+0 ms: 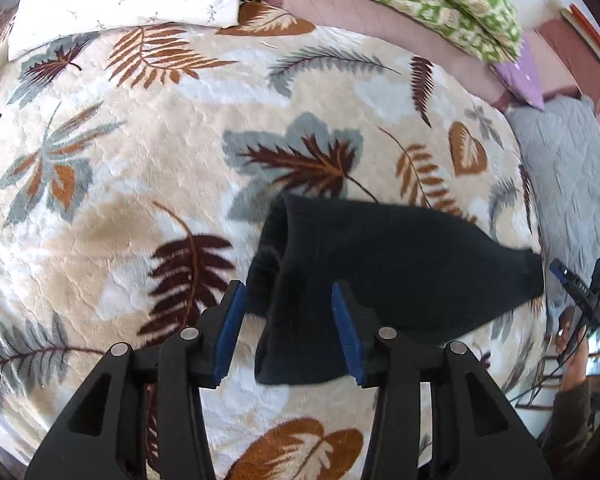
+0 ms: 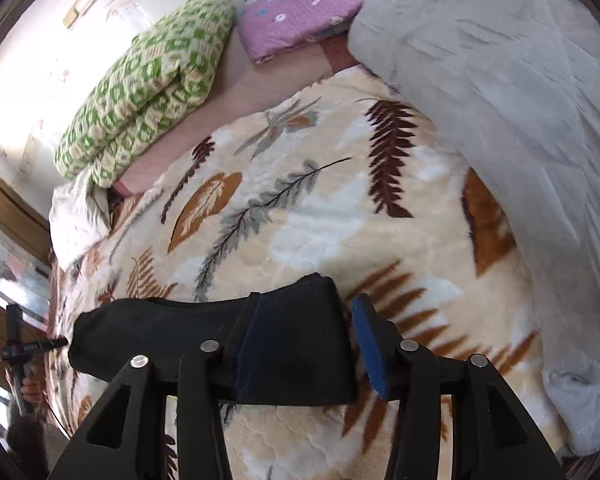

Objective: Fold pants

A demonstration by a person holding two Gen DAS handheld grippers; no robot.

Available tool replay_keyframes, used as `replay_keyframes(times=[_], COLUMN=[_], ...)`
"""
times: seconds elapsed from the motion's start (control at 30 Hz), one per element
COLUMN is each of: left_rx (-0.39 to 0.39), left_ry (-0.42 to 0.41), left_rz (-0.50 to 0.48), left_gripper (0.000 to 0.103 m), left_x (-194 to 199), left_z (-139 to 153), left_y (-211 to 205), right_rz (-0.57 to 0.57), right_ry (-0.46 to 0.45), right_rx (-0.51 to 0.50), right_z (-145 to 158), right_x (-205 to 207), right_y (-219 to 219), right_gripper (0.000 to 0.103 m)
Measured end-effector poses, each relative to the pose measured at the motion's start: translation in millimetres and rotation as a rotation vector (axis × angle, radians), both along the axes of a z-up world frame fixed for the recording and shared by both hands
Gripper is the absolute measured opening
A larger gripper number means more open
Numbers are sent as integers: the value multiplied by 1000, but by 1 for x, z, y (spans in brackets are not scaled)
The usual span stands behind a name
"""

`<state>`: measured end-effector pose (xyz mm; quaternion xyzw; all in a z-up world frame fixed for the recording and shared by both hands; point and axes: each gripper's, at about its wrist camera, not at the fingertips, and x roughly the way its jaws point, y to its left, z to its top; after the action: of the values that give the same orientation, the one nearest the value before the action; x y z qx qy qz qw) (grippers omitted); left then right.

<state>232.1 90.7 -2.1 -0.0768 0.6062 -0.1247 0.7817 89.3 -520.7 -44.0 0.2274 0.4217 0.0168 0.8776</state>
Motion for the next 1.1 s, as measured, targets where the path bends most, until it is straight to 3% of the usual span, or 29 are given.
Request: replay_keyframes(times=[0.33, 0.43, 0.5, 0.73, 0.83, 0.97, 1.1], left_rx=[-26, -54, -64, -94, -104, -80, -65], left_ry=[112, 120, 126, 124, 126, 127, 127], left_rz=[73, 80, 72, 31, 1, -23, -36], left_gripper=[43, 43, 43, 43, 49, 49, 49], left_x=[38, 41, 42, 38, 37, 38, 39], left_z=[-28, -33, -35, -29, -27, -30, -35], left_y=[-7, -5, -6, -5, -6, -9, -12], right_rz=[16, -2, 83, 428, 521, 602, 691], right_ry=[121, 32, -43, -1, 53, 99, 160], right_rx=[-78, -96, -58, 15, -38, -105, -153], right_z=[-29, -14, 0, -18, -34, -46, -59], right_x=[47, 45, 52, 113, 139, 164, 167], right_y=[16, 22, 41, 145, 192, 244, 276], right_gripper=[47, 49, 49, 49, 49, 49, 48])
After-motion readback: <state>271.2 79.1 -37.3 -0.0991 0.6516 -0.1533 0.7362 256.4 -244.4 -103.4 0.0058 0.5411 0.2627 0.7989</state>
